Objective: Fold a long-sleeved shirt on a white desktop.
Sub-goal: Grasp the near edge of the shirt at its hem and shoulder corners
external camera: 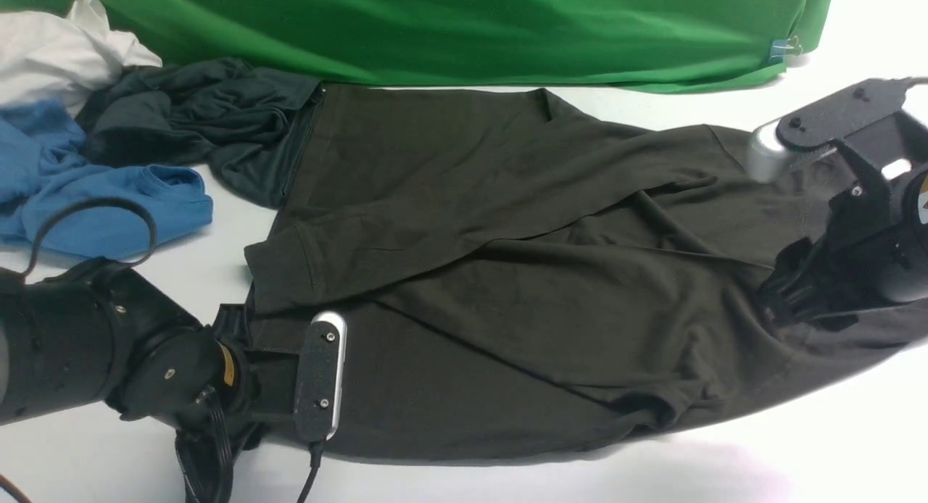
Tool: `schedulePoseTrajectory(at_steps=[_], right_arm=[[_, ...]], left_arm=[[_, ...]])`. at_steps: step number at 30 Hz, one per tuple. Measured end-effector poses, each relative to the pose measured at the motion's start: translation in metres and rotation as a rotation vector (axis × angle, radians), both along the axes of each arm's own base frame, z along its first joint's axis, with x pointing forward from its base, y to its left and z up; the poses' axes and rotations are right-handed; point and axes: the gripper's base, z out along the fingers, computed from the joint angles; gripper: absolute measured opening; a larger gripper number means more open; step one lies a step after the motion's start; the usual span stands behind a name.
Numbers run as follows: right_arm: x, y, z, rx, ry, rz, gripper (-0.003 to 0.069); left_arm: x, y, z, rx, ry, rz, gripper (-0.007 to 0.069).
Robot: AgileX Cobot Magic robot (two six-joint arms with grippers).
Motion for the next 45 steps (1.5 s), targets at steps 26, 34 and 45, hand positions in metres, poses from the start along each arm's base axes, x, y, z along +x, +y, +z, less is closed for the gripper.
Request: schedulePoseTrajectory(at_steps=[26,34,45], right_arm=[[0.023,-0.096,-0.128,0.211,0.207,-0.790,0.0573],[0.036,-0.089,-0.143,0.245,0.186,-0.763,0.0511],[0.033,-0.080,-0.140,0.169,0.210,-0.561,0.0057]], left_arm=[[-0.050,-0.013,0.054,-0.258,0.129,0.309,0.0028],[-0.050,-0.013,0.054,-0.259,0.129,0.310,0.0028],[-0.062,-0.008,0.070,-0.295,0.097,0.338,0.0028]])
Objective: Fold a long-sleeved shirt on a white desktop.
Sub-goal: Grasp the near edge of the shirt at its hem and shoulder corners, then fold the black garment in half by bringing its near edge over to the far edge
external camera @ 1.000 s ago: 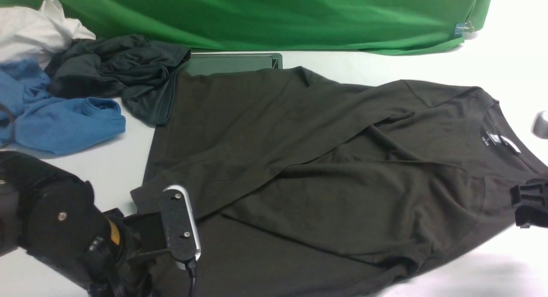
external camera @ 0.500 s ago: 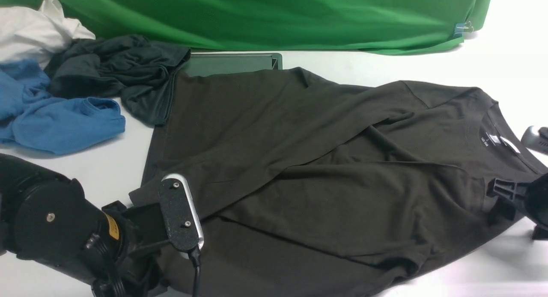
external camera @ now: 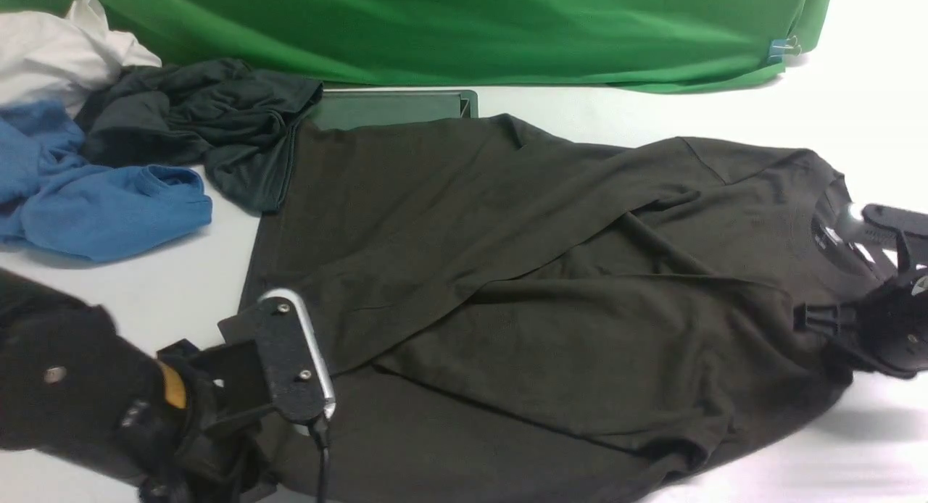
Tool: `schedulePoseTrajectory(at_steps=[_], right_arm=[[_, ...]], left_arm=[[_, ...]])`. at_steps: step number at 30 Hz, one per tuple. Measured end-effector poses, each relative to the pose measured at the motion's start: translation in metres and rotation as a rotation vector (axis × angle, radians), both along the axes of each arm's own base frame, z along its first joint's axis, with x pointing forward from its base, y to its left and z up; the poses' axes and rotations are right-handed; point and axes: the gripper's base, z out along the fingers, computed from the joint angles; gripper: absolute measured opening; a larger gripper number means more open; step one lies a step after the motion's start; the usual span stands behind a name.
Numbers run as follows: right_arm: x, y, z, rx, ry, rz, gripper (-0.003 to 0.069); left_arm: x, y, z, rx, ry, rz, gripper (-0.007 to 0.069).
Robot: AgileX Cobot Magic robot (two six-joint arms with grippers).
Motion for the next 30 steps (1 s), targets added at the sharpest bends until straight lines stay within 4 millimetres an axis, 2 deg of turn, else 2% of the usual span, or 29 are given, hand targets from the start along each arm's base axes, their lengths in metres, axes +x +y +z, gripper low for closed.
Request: schedulePoseTrajectory(at_steps=[1,3,4,6,10,14,20,24,30], right_arm=[[-0.002,0.000,0.002,-0.002,0.013,0.005,0.0057],[-0.019,-0.003,0.014,-0.022,0.099,0.019,0.0055],[-0.031,-0.007,0.026,-0.043,0.137,-0.003,0.0055],[-0.033,-0.008,0.029,-0.047,0.141,-0.008,0.0055],[-0.047,-0.023,0.052,-0.053,0.104,-0.101,0.0055],[-0.044,-0.025,0.055,-0.046,0.100,-0.118,0.0055],[-0.020,-0.027,0.068,-0.043,0.055,-0.107,0.0055],[0.012,-0.028,0.079,-0.018,0.007,-0.060,0.0055],[0.061,-0.029,0.076,0.013,-0.017,-0.005,0.0055]], left_arm=[[-0.001,0.000,0.001,-0.001,-0.002,0.000,0.0028],[-0.007,0.003,0.010,-0.018,-0.036,-0.001,0.0028],[-0.012,0.005,0.017,-0.032,-0.066,0.000,0.0028],[-0.013,0.006,0.018,-0.037,-0.075,0.000,0.0028],[-0.013,0.006,0.024,-0.057,-0.131,0.003,0.0028],[-0.007,0.007,0.024,-0.044,-0.175,0.015,0.0028],[0.021,0.004,0.029,-0.001,-0.265,0.032,0.0028],[0.062,0.007,0.033,0.010,-0.299,0.104,0.0028],[0.121,0.027,0.029,0.032,-0.328,0.199,0.0028]])
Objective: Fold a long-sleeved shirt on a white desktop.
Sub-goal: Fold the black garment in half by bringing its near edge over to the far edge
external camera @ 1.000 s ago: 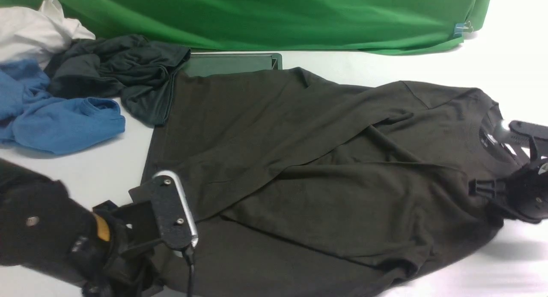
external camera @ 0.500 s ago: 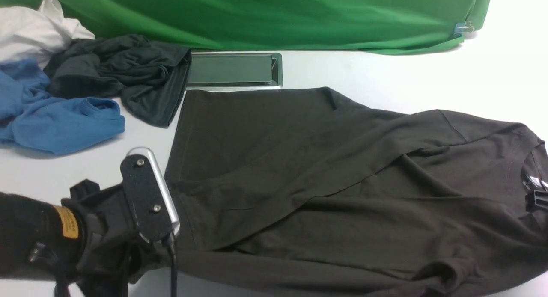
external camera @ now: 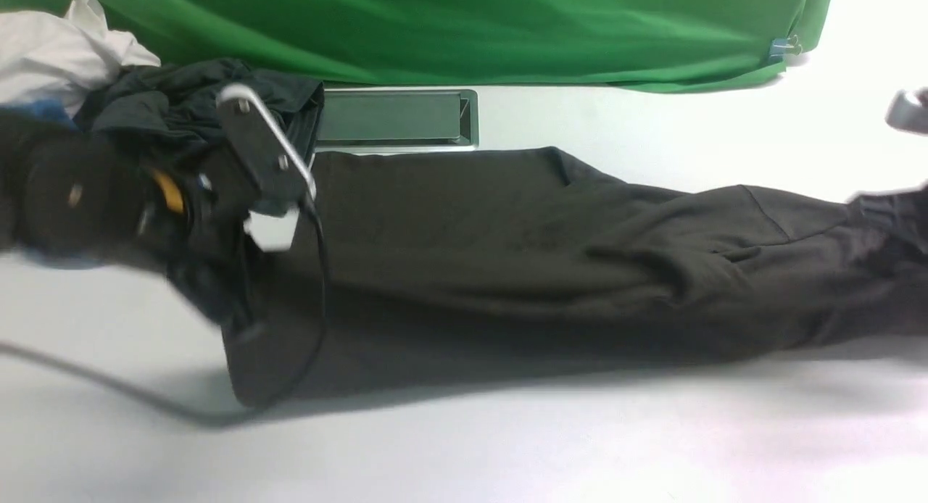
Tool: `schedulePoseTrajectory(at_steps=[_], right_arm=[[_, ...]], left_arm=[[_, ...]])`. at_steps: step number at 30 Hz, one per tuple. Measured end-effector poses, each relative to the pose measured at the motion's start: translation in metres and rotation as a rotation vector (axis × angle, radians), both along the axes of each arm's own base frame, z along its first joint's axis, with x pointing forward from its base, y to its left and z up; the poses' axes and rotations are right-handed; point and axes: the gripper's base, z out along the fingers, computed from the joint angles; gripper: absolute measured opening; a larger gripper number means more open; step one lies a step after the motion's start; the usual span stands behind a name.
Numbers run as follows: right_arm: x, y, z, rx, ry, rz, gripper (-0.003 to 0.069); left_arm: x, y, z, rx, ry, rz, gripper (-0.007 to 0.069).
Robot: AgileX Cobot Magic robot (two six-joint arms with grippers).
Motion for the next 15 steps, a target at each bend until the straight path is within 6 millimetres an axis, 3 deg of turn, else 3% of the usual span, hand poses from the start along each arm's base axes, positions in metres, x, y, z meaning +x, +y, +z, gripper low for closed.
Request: schedulePoseTrajectory(at_steps=[9,15], right_arm=[[0.068,-0.006,-0.014,0.019,-0.007,0.022,0.0055],[0.097,-0.009,-0.033,0.026,0.011,0.025,0.0055]], left_arm=[[0.076,0.011,-0.019,0.023,0.009,0.025,0.0028],[0.109,0.011,-0.038,0.035,0.030,0.020,0.0028]])
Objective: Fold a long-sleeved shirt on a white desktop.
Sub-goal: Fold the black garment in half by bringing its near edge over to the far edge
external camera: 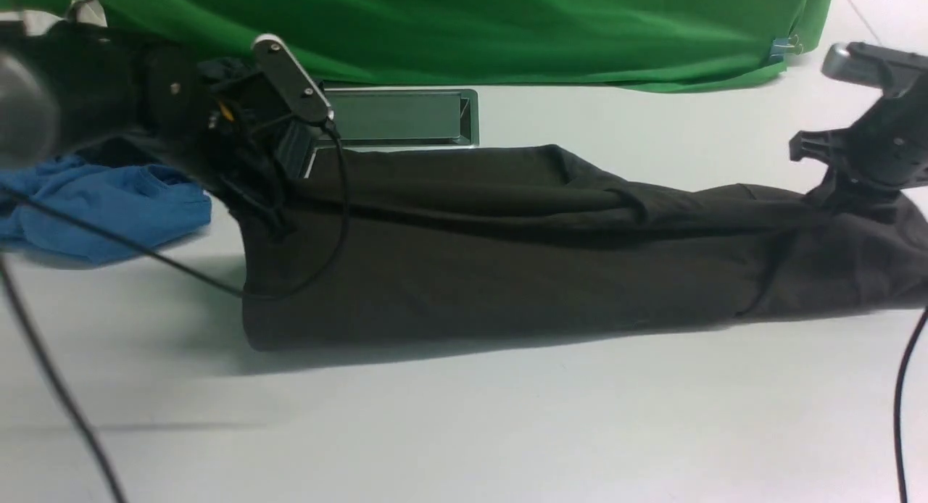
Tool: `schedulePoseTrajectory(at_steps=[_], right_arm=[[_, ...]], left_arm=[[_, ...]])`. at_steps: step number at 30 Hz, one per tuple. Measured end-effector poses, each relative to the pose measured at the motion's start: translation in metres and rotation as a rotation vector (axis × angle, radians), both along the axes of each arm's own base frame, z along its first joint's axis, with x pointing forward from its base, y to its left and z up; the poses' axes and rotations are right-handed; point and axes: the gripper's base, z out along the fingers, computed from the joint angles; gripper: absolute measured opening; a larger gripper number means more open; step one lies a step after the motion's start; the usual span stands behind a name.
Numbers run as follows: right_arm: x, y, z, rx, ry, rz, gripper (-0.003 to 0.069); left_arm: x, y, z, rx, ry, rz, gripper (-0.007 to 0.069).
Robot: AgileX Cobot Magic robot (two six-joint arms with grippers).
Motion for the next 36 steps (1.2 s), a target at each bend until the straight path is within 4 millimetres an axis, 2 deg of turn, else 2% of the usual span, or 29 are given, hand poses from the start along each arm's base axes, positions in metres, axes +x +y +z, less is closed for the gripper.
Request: schedulePoseTrajectory(at_steps=[5,9,15,20,23,29,30,31,32,36], right_arm=[[0.015,-0.002,-0.009,-0.003,-0.025,-0.009,0.0055],[0.018,-0.003,-0.009,-0.006,-0.046,-0.018,0.0055],[0.017,-0.002,-0.008,-0.002,-0.031,-0.018,0.0055],[0.017,-0.003,0.007,-0.005,-0.087,-0.036,0.0056],[0.020,-0.003,0.011,-0.007,-0.118,-0.044,0.0056],[0.028,-0.005,-0.007,-0.005,-0.131,-0.075,0.0085],[0.031,-0.006,-0.013,-0.016,-0.138,-0.076,0.0141],[0.031,-0.006,-0.014,-0.017,-0.136,-0.076,0.0150],[0.032,-0.008,-0.016,-0.028,-0.141,-0.075,0.0246],[0.030,-0.009,-0.006,-0.050,-0.164,-0.042,0.0505]], left_arm=[[0.019,-0.001,-0.011,0.018,0.000,-0.017,0.0028],[0.025,-0.001,-0.014,0.019,-0.002,-0.014,0.0028],[0.023,-0.001,-0.002,-0.008,-0.019,0.028,0.0028],[0.017,0.000,0.021,-0.019,-0.070,0.033,0.0028],[0.021,-0.001,0.026,-0.026,-0.111,0.032,0.0028],[0.035,-0.002,0.006,-0.029,-0.153,0.030,0.0028],[0.040,-0.002,-0.002,-0.020,-0.170,0.028,0.0028],[0.041,-0.002,-0.003,-0.019,-0.171,0.028,0.0028],[0.045,-0.001,-0.010,-0.018,-0.183,0.032,0.0029],[0.052,-0.002,-0.022,-0.026,-0.214,0.031,0.0057]])
